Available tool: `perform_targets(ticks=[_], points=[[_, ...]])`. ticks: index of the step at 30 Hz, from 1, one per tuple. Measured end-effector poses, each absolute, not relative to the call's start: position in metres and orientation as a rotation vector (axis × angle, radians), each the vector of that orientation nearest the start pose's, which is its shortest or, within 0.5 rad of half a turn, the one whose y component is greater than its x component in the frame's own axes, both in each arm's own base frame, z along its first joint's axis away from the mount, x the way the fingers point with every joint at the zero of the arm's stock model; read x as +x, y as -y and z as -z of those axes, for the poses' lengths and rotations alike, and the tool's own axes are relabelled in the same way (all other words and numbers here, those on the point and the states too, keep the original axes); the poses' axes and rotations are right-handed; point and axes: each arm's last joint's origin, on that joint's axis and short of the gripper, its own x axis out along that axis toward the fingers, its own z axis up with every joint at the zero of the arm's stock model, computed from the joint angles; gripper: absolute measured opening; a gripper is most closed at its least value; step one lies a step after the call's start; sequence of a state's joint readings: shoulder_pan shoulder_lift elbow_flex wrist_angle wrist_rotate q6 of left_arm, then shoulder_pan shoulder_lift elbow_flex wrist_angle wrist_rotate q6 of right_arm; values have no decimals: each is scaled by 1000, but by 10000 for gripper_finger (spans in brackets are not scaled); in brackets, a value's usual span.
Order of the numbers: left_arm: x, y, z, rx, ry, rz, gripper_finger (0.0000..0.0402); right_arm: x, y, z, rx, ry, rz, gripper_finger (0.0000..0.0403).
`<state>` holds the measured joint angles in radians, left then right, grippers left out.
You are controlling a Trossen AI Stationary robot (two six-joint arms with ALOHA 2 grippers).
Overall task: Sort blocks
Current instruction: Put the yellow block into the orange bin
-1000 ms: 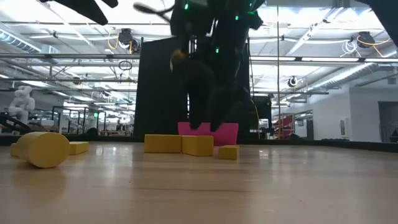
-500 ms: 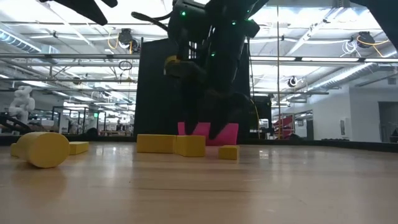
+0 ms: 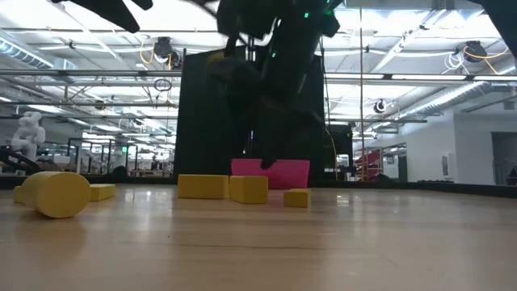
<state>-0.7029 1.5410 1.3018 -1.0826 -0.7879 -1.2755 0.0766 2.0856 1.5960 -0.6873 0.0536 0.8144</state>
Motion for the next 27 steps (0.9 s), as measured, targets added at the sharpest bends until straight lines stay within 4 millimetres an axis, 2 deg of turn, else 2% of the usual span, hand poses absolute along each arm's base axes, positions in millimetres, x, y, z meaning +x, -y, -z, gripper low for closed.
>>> perform_targets(ticks=[9, 12, 15, 19, 20, 27], points=[[232, 169, -282, -280, -710, -617, 264, 437, -36, -148, 696, -1169, 497, 297], [232, 169, -282, -279, -710, -617, 264, 437, -37, -141, 709, -1207, 491, 284], [231, 169, -282, -278, -710, -617, 264, 434, -37, -138, 685, -1246, 500, 243], [231, 169, -282, -276, -712, -618, 264, 431, -36, -139, 623, -1276, 479, 123], [231, 169, -282, -276, -712, -618, 264, 430, -37, -140, 606, -1286, 463, 109], [231, 169, -282, -275, -711, -619, 264, 421, -37, -154, 555, -1331, 417, 113]])
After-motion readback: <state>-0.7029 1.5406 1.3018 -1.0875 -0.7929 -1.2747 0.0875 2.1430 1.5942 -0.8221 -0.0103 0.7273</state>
